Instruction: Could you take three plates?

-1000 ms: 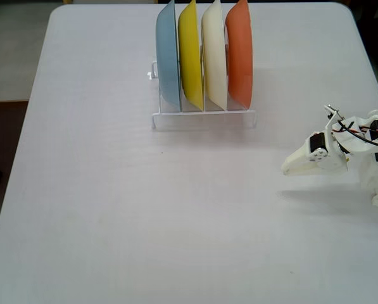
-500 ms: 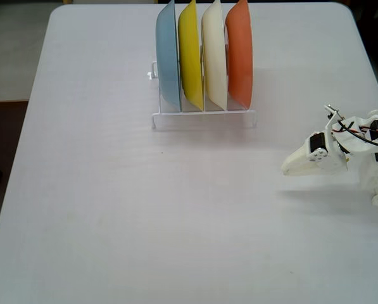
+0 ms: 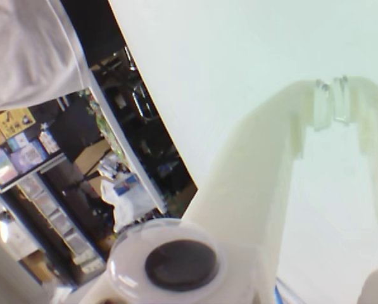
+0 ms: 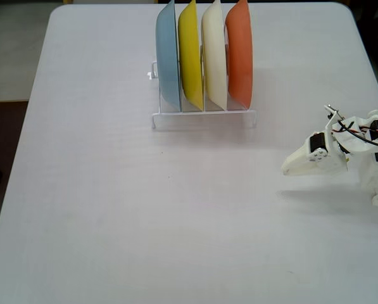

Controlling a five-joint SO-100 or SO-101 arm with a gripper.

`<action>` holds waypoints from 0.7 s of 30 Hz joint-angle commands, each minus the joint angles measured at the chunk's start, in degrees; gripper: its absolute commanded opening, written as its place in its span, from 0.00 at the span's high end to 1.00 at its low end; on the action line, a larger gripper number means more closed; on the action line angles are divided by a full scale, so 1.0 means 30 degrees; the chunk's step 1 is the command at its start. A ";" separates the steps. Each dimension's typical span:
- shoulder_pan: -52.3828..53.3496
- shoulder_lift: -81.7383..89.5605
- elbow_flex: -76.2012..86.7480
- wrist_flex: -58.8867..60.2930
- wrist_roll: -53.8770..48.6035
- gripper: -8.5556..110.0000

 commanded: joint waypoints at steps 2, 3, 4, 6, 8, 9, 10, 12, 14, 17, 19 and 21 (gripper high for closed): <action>-0.0029 0.0410 -0.0059 0.0059 0.0059 0.93; -0.0059 0.0410 -0.0059 0.0088 0.0029 0.93; -0.0059 0.0410 -0.0059 0.0088 0.0029 0.93; -0.0059 0.0410 -0.0059 0.0088 0.0088 0.93; -0.0029 0.0410 -0.0059 0.0088 0.0117 0.93; -0.0029 0.0410 -0.0059 0.0088 0.0117 0.93; -0.0029 0.0410 -0.0059 0.0088 0.0117 0.93; -0.0029 0.0410 -0.0059 0.0088 0.0088 0.93; -0.0059 0.0410 -0.0059 0.0117 0.0029 0.93; -0.0059 0.0410 -0.0088 0.0000 0.0000 0.93; -0.0059 0.0410 -0.0381 -0.0322 -0.0439 0.93; -0.0059 0.0410 -0.1084 -0.0381 -0.0879 0.93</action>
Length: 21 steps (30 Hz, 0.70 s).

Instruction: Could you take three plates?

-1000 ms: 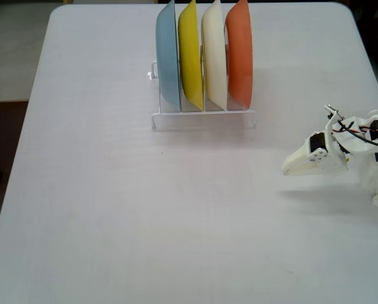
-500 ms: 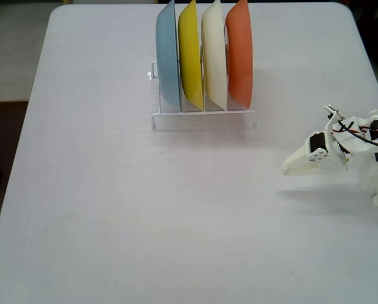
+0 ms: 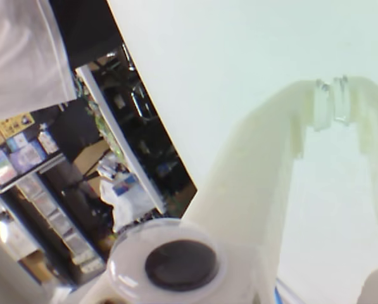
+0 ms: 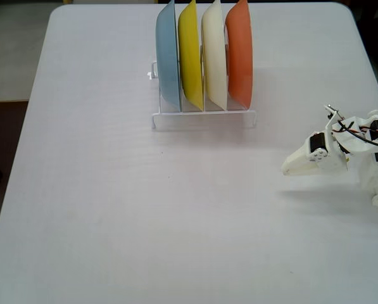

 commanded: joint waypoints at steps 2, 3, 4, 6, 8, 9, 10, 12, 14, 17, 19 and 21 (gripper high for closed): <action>-0.0029 0.0410 -0.1904 -0.0322 -0.0732 0.93; 0.0000 0.0410 -0.2285 -0.0322 -0.0762 0.93; 0.0000 0.0410 -0.2695 -0.0322 -0.0645 0.93; 0.0000 0.0410 -0.3516 -0.0410 -0.0029 0.93; -0.0029 0.0410 -0.4453 -0.0645 0.0322 0.93; 0.0000 0.0381 -0.5010 -0.0645 0.0088 0.93; 0.0117 0.0322 -0.5508 -0.0645 -0.0176 0.93; 0.0557 -0.0850 -0.7148 -0.0469 -0.0820 0.93; 0.1172 -0.2637 -0.9141 -0.0088 -0.1934 0.93; 0.2432 -0.5273 -1.2305 0.0352 -0.4248 0.93; 0.3281 -0.7090 -1.4326 0.0498 -0.5654 0.93; 0.4189 -0.8701 -1.6143 0.0498 -0.6943 0.93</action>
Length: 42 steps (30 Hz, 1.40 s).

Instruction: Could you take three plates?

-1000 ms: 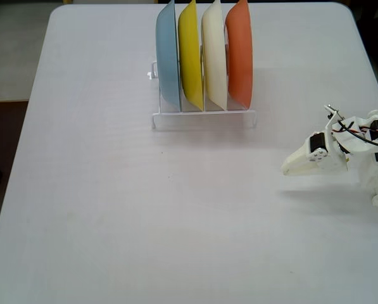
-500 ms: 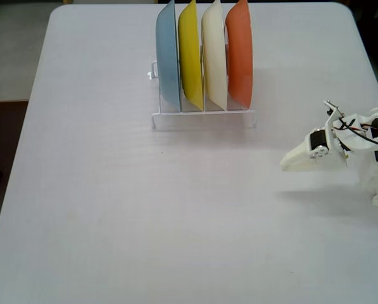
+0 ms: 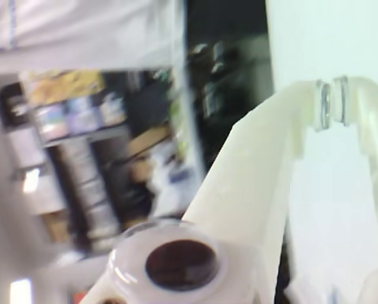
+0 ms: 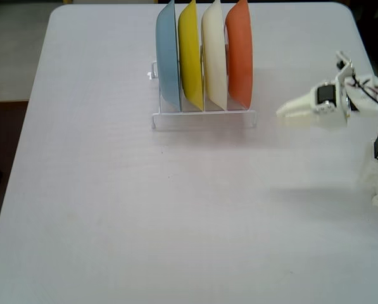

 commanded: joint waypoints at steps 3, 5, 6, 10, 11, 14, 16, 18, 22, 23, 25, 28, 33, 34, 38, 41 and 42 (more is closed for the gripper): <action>0.2432 -0.4395 -0.6416 0.0322 -0.3457 0.93; 0.3193 -0.5742 -0.8027 0.0527 -0.4805 0.93; 0.3486 -0.6328 -0.8818 0.0586 -0.5479 0.92; 0.4453 -0.8701 -1.2305 0.1904 -0.7852 0.86; 0.4746 -0.9287 -1.3096 0.2285 -0.8232 0.84; 0.5449 -1.0957 -1.5264 0.3135 -0.9639 0.76; 0.5713 -1.2070 -1.6699 0.3809 -1.0312 0.73; 0.6094 -1.3037 -1.7637 0.4131 -1.0605 0.70; 0.6797 -1.5029 -1.9248 0.4570 -1.0635 0.66; 0.6943 -1.5469 -1.9600 0.4746 -1.0664 0.65; 0.7061 -1.6318 -2.0332 0.5215 -1.0957 0.65; 0.7383 -1.7520 -2.1240 0.5625 -1.1104 0.63; 0.7852 -1.9365 -2.2588 0.6328 -1.0957 0.62; 0.7910 -1.9688 -2.2822 0.6445 -1.0957 0.63; 0.8086 -2.1035 -2.3965 0.6826 -1.0957 0.63; 0.8145 -2.1855 -2.4463 0.6826 -1.0898 0.64; 0.8174 -2.2090 -2.4639 0.6826 -1.0928 0.65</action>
